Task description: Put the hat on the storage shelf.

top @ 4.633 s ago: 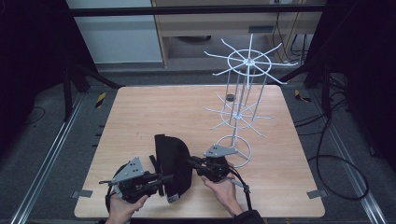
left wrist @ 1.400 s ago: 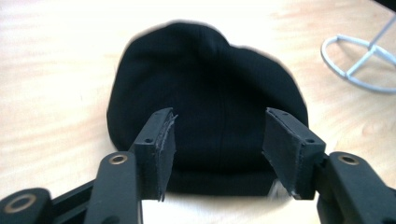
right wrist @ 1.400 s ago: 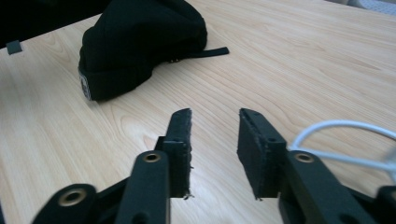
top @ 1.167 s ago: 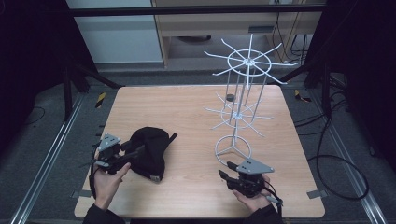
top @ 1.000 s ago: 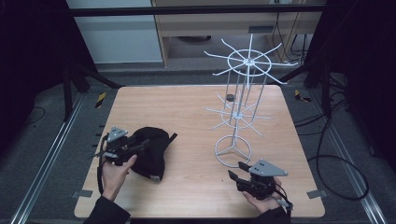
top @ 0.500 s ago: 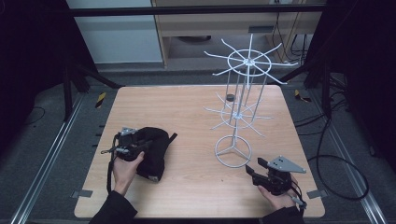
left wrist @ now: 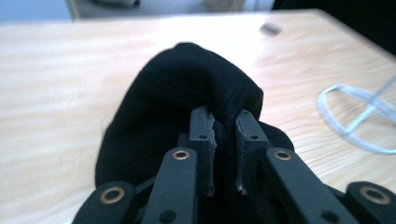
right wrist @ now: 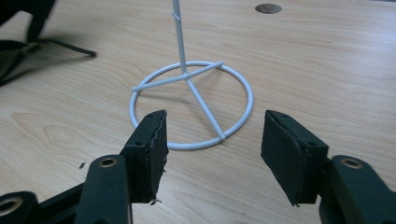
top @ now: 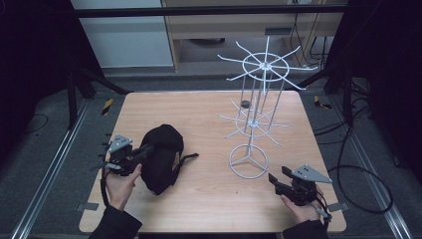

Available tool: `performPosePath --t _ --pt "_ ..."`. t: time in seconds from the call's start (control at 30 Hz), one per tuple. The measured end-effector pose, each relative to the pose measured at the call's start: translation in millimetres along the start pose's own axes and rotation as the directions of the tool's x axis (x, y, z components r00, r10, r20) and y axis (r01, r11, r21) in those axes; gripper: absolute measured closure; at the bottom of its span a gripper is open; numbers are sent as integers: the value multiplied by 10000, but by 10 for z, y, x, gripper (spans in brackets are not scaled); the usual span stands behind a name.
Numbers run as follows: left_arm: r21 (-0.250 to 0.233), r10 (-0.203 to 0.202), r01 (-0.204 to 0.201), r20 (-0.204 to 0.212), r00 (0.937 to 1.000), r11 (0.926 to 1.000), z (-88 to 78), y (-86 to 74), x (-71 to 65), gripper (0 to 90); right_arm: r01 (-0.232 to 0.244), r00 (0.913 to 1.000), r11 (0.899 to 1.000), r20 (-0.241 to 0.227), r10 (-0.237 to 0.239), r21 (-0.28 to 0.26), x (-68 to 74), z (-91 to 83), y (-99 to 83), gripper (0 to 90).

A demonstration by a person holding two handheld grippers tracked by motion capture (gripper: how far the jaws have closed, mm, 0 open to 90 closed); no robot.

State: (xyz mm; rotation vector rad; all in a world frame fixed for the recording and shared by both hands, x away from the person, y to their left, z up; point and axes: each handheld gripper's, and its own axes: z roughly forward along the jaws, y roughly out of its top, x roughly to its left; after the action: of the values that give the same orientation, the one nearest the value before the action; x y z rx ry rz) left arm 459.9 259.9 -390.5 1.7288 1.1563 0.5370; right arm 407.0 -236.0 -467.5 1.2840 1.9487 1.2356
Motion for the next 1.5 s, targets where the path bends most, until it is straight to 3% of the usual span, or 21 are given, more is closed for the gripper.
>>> performPosePath --t 0.1,0.17,0.33,0.43,0.63,0.77,0.93,1.1,1.23,1.4,1.5 --pt "-749 214 -178 465 9987 9970 -141 93 -70 793 40 9999 10000 123 -40 -38 -22 -1 -6 396" --pt "-1297 379 -285 707 9968 9911 -247 162 -125 793 48 9999 10000 161 -47 -49 -32 0 -9 390" --pt "-2562 754 -353 1485 9860 9660 -512 324 -257 793 56 9996 9999 293 -52 -148 -57 0 -12 373" --pt "-3076 1003 -413 1788 9788 9506 -627 400 -329 794 91 9992 9998 400 -83 -195 -71 1 -13 365" --pt "-4160 1448 -271 2541 9563 9090 -852 554 -461 794 156 9985 9996 519 -145 -217 -79 10 -15 352" --pt "-4913 1834 -192 2883 9398 8708 -999 664 -559 794 193 9982 9995 565 -179 -235 -83 10 -16 347" --pt "-5351 2296 -339 3036 9247 8441 -1100 794 -693 794 215 9981 9994 582 -199 -262 -83 10 -16 343" --pt "-5592 2586 -375 3220 9107 8282 -1154 888 -833 794 241 9979 9994 600 -225 -258 -87 11 -18 339" --pt "-5712 2729 -374 3326 9027 8200 -1168 991 -901 795 283 9977 9992 625 -266 -266 -88 16 -20 338" --pt "-5996 3009 -367 3470 8883 7995 -1177 1156 -1017 795 284 9977 9992 629 -267 -269 -89 17 -20 337" --pt "-6068 3137 -358 3586 8792 7940 -1171 1229 -1092 794 281 9977 9992 623 -263 -270 -90 16 -20 337"
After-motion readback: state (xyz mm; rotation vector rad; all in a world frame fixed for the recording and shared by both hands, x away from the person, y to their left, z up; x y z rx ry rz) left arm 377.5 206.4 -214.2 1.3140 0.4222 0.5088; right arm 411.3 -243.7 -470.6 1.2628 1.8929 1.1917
